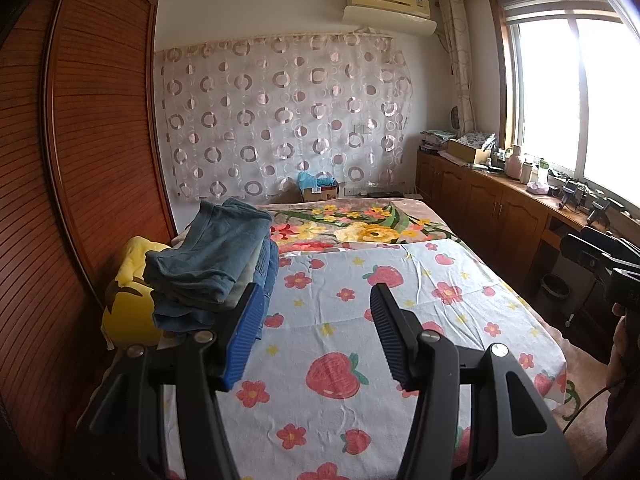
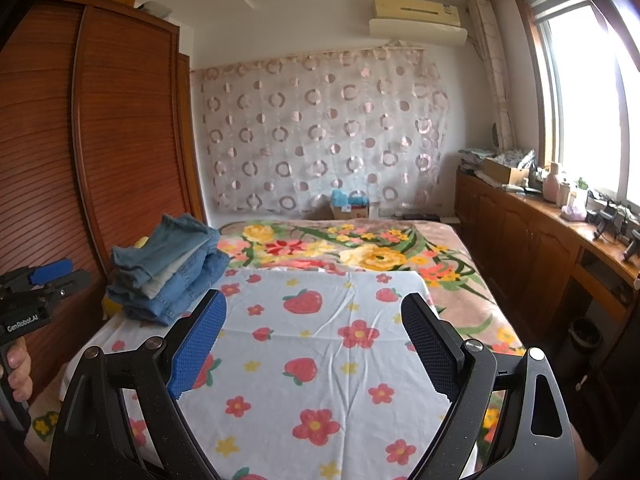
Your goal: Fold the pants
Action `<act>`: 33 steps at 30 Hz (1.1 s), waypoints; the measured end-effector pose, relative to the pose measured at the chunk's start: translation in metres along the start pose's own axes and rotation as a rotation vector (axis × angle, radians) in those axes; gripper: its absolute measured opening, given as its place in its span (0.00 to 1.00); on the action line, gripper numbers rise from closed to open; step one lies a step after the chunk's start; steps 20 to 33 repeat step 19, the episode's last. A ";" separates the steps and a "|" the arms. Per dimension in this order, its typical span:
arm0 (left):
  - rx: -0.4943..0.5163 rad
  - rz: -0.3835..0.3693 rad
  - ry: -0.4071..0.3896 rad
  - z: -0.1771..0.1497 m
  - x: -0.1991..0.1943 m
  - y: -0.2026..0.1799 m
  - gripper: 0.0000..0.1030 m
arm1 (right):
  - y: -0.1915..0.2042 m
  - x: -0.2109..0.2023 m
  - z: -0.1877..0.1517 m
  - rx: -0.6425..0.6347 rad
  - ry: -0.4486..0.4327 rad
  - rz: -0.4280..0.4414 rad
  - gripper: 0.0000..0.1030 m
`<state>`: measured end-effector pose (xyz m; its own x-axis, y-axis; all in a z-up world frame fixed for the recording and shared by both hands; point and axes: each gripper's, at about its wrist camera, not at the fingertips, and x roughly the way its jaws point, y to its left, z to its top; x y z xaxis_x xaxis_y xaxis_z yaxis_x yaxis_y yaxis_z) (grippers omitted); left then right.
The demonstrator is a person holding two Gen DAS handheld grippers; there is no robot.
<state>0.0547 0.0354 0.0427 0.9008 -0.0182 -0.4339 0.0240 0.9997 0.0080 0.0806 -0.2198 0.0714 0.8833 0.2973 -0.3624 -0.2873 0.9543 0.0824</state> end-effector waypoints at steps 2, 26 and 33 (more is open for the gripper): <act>-0.001 0.002 0.000 0.000 0.000 0.000 0.53 | 0.000 0.000 0.000 0.000 0.001 0.000 0.88; 0.001 0.001 0.000 -0.001 0.000 0.000 0.54 | 0.000 0.000 0.001 0.001 0.001 0.000 0.88; 0.001 0.001 0.000 -0.001 0.000 0.000 0.54 | 0.000 0.000 0.001 0.001 0.001 0.000 0.88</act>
